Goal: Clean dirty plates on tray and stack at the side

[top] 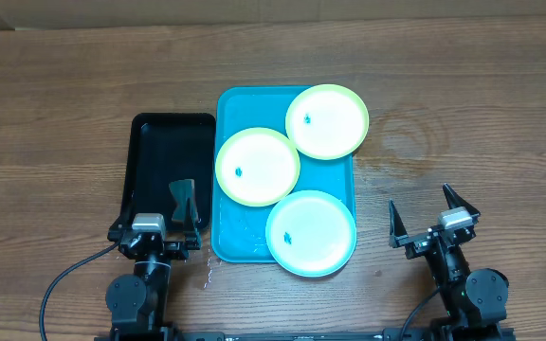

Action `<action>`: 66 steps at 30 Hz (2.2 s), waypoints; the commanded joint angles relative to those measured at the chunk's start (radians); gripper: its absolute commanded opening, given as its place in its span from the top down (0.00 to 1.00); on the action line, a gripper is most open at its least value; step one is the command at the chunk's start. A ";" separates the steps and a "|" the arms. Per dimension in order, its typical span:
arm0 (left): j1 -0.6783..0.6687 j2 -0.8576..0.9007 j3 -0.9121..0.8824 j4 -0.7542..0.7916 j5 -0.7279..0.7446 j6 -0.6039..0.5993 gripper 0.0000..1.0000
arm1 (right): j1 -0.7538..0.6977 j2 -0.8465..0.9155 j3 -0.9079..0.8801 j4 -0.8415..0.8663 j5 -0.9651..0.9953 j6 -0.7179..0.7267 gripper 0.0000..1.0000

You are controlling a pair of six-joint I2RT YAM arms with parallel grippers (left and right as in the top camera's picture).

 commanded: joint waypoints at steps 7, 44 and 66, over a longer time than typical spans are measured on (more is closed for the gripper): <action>0.010 -0.010 -0.003 0.001 0.009 0.019 0.00 | -0.002 -0.009 -0.005 0.006 -0.005 0.146 0.00; 0.010 0.773 1.438 -0.993 0.304 0.008 0.00 | -0.002 0.879 1.225 -0.991 -0.152 0.205 0.00; 0.010 1.594 1.628 -1.528 0.219 0.007 0.00 | -0.002 1.399 1.299 -1.132 -0.529 0.205 0.00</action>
